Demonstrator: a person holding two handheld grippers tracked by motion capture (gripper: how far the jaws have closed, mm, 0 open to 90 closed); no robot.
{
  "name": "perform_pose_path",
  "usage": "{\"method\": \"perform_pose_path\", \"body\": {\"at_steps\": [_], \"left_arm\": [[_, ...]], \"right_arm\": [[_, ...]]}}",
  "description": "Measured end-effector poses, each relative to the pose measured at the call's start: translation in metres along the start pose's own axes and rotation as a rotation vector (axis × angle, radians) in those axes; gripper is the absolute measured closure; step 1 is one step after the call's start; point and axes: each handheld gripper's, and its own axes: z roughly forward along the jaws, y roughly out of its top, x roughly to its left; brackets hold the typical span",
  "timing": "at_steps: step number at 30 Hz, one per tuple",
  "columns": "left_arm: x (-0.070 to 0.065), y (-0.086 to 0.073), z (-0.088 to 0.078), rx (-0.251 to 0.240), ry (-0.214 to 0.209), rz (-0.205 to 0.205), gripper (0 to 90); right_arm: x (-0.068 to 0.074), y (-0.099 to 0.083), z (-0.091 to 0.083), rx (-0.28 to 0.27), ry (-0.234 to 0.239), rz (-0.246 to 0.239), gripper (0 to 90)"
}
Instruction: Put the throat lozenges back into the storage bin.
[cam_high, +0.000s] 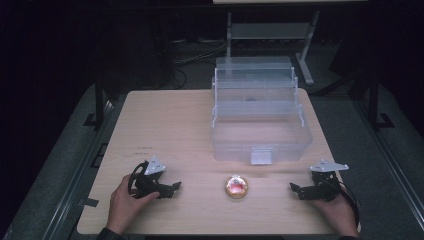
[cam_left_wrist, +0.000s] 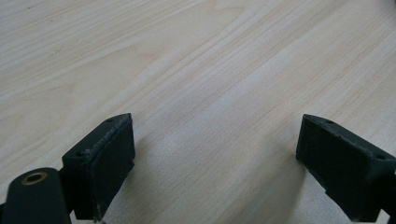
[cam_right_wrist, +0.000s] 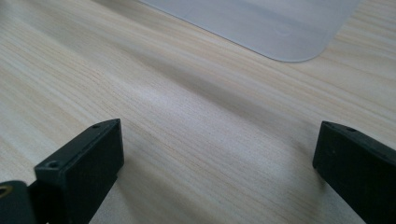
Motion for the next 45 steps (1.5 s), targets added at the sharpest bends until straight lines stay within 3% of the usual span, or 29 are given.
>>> {"method": "perform_pose_path", "body": {"at_steps": [12,20,45], "left_arm": [[0.0,0.0,0.0,0.0,-0.001,0.0,10.9],[0.0,0.0,0.0,-0.001,0.0,-0.001,10.9],[0.0,0.0,0.0,-0.001,0.001,-0.001,10.9]], "right_arm": [[0.001,0.001,0.0,0.003,0.003,-0.003,1.3],[0.008,0.008,0.001,0.039,0.036,-0.014,1.4],[0.025,0.029,-0.01,0.03,0.107,-0.067,1.4]]}}
